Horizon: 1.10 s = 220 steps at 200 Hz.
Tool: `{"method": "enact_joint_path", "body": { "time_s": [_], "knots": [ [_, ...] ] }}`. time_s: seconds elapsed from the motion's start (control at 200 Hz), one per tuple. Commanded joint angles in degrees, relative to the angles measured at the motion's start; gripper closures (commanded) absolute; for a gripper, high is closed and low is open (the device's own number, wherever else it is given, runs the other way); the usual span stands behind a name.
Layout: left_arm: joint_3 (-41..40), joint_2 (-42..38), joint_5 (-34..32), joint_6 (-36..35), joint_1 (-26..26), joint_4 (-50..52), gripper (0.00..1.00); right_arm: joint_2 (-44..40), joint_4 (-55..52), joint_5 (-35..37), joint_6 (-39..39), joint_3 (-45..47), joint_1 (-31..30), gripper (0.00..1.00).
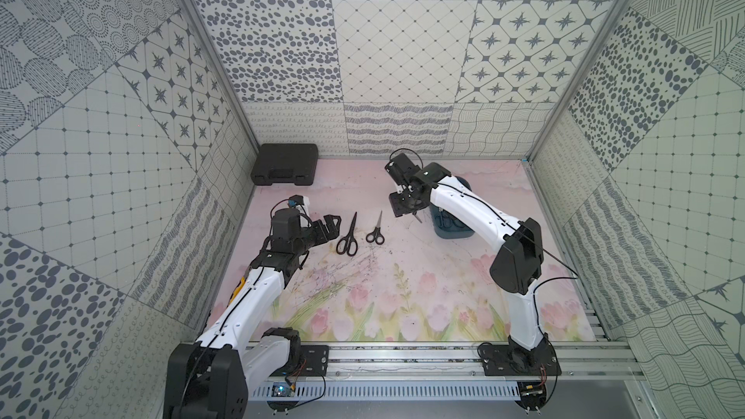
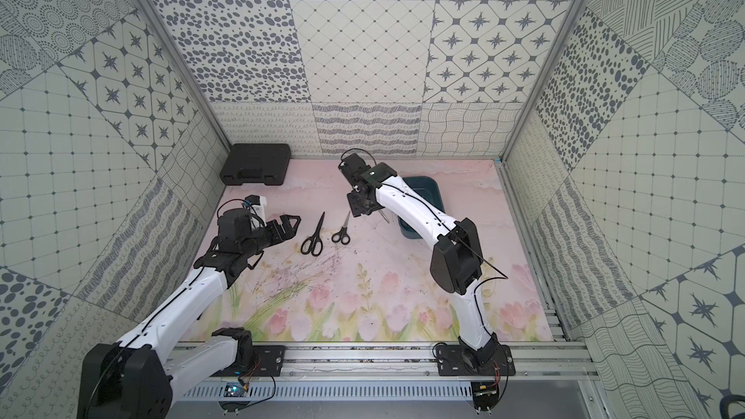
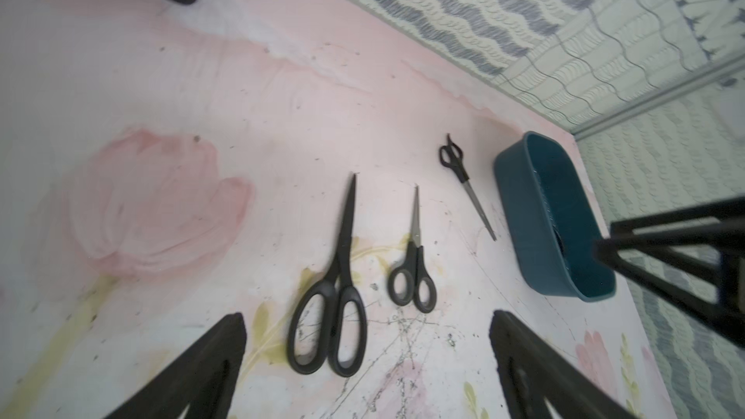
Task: Put the scissors into the storage box
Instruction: Move the scissors to the center of the board.
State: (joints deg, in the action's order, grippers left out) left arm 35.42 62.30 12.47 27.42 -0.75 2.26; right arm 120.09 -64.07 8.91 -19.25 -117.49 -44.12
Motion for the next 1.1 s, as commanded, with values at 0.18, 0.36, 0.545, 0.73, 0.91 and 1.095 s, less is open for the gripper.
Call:
{"method": "enact_joint_path", "body": {
  "time_s": [0.18,0.36,0.545,0.73,0.91,1.095],
  "knots": [
    [-2.85,1.21,-0.89,7.61,4.73,8.38,0.0,15.41,-4.95,-4.18,-5.5,-9.97,-3.25,0.5],
    [-3.82,-1.93,0.23,5.11,4.74,10.46,0.01,19.68,-6.41,-6.03,-6.1,-13.32,-3.48,0.56],
    [-5.16,-3.5,1.15,4.83,4.71,9.93,0.01,21.38,-5.77,-6.2,-7.94,-14.01,-4.58,0.59],
    [-5.11,-3.32,2.91,4.36,4.72,8.93,0.0,23.32,-5.51,-4.34,-8.87,-13.42,-4.45,0.63],
    [-5.01,-3.83,3.14,4.03,4.72,9.02,0.0,23.16,-3.32,-4.3,-9.19,-9.54,-2.62,0.73],
    [-4.93,-3.16,3.7,4.32,4.78,8.33,0.0,24.03,-3.6,-2.46,-8.27,-8.06,-2.05,0.79]
  ]
}}
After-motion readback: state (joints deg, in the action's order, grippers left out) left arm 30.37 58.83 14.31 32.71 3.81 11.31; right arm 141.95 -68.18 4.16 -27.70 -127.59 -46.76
